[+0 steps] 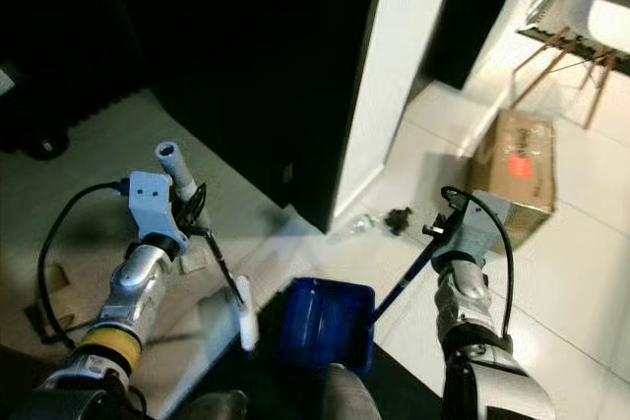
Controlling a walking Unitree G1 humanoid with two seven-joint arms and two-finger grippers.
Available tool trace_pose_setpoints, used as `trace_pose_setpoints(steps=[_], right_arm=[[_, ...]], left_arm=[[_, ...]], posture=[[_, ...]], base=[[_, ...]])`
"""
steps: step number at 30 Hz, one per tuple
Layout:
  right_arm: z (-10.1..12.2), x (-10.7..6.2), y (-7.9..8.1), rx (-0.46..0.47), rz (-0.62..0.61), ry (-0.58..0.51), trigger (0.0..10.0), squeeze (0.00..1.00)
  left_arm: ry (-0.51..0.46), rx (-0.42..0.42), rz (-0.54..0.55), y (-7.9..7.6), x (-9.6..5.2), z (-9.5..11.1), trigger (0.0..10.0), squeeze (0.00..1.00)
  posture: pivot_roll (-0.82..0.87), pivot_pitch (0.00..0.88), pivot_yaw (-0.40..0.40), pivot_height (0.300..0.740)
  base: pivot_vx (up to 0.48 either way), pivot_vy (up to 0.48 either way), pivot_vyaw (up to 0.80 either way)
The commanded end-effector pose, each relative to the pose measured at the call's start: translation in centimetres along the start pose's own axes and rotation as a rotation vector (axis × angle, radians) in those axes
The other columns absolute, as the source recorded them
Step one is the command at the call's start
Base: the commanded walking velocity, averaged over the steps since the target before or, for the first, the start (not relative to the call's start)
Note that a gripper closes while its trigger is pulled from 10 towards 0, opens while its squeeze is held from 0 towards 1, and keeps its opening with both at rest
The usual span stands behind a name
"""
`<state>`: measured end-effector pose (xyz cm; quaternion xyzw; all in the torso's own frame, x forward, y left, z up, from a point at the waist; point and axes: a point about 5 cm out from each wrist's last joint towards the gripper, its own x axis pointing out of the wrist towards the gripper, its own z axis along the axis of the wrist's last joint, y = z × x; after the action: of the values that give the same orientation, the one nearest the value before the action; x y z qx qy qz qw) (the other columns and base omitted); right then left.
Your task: Sweep floor
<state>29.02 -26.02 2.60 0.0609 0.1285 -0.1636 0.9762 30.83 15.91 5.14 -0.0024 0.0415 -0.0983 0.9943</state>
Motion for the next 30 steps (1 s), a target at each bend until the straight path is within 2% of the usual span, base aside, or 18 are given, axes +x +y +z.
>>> trace_pose_setpoints(steps=[1, 19, 21, 30], right_arm=[[0.9, 0.3, 0.1, 0.003, -0.002, -0.035, 10.0, 0.0], [0.0, -0.1, 0.4, 0.03, -0.001, -0.023, 10.0, 0.0], [-0.1, -0.2, 0.2, 0.03, -0.008, -0.02, 10.0, 0.0], [-0.2, -0.3, -0.1, 0.032, -0.02, -0.023, 10.0, 0.0]], left_arm=[[-0.02, 0.004, -0.003, 0.1, 0.0, 0.3, 10.0, 0.0], [-0.012, 0.048, -0.005, 0.4, 0.2, 0.5, 10.0, 0.0], [-0.009, 0.05, -0.01, 0.3, 0.2, 0.5, 10.0, 0.0], [-0.009, 0.063, -0.03, 0.1, 0.3, 0.5, 10.0, 0.0]], posture=[[0.04, 0.0, -0.018, 0.74], [0.04, 0.0, -0.009, 0.74], [0.04, 0.0, -0.009, 0.74], [0.04, 0.0, -0.006, 0.74]], base=[[0.296, 0.0, 0.0], [0.0, 0.0, 0.0], [0.0, 0.0, -0.8], [0.0, 0.466, -0.71]])
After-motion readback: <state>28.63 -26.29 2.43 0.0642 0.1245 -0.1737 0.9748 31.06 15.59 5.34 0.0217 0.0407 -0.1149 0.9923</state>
